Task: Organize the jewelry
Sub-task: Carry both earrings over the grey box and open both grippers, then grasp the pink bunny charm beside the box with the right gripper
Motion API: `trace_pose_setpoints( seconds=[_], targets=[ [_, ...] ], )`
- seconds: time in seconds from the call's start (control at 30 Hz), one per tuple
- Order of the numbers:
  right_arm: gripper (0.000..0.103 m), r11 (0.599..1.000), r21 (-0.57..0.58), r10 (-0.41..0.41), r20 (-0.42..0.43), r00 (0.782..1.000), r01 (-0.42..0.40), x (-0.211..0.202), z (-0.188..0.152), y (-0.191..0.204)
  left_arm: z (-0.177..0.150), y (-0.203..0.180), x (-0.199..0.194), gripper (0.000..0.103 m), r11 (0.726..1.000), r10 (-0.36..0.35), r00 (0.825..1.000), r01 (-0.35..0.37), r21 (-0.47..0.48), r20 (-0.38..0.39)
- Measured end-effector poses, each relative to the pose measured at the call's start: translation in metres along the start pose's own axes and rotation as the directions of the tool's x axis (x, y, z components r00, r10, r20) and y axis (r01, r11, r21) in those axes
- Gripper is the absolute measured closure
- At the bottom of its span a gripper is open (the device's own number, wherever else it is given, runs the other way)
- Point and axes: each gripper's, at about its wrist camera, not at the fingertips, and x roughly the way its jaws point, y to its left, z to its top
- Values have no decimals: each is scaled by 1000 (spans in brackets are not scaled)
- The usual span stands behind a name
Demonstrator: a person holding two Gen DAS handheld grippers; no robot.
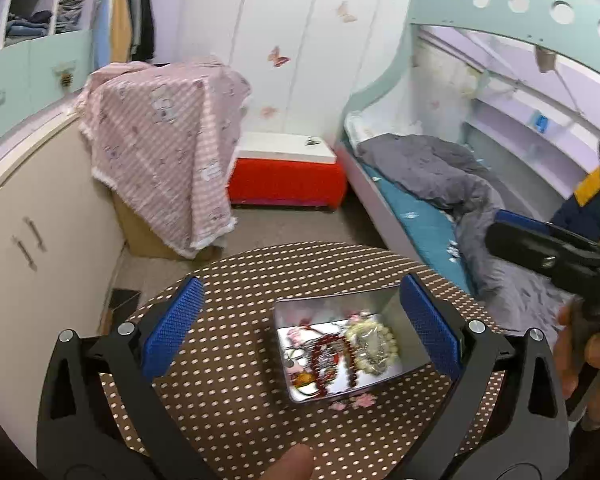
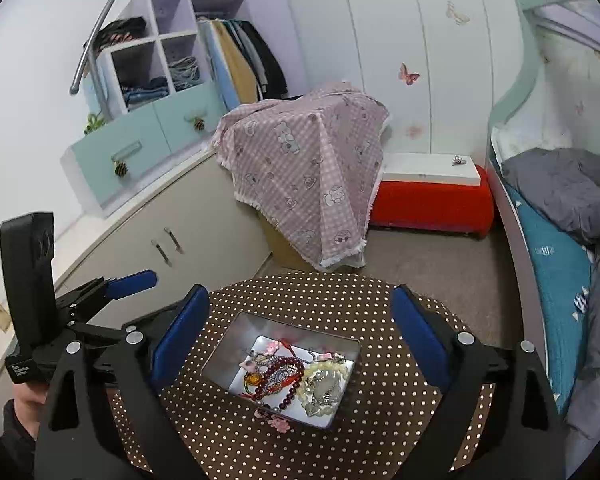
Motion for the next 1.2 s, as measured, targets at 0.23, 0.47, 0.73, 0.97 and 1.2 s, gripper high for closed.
trace_pose_setpoints(
  seconds=[0.23, 0.47, 0.73, 0.97, 1.2],
  targets=[
    [9, 998, 54, -25, 37, 999, 23, -17, -11, -10, -11, 3, -19, 7, 999, 37, 999, -37, -7, 36],
    [9, 998, 62, -36, 43, 998, 34, -33, -35, -5, -31, 14, -33, 7, 998, 32, 998, -29, -60, 46],
    [9, 997, 42, -66, -38, 997, 67, -32, -86, 4, -69, 23, -40, 7, 994, 35, 999, -34, -99, 9],
    [10, 1000, -1, -14, -205, 979, 14, 13, -133, 21, -96, 28, -23, 7, 992, 33, 997, -41, -121, -74],
    [41, 999, -39, 7, -297, 955, -19, 69, -150, 30, -113, 24, -15, 7, 993, 41, 992, -54, -106, -118]
  ],
)
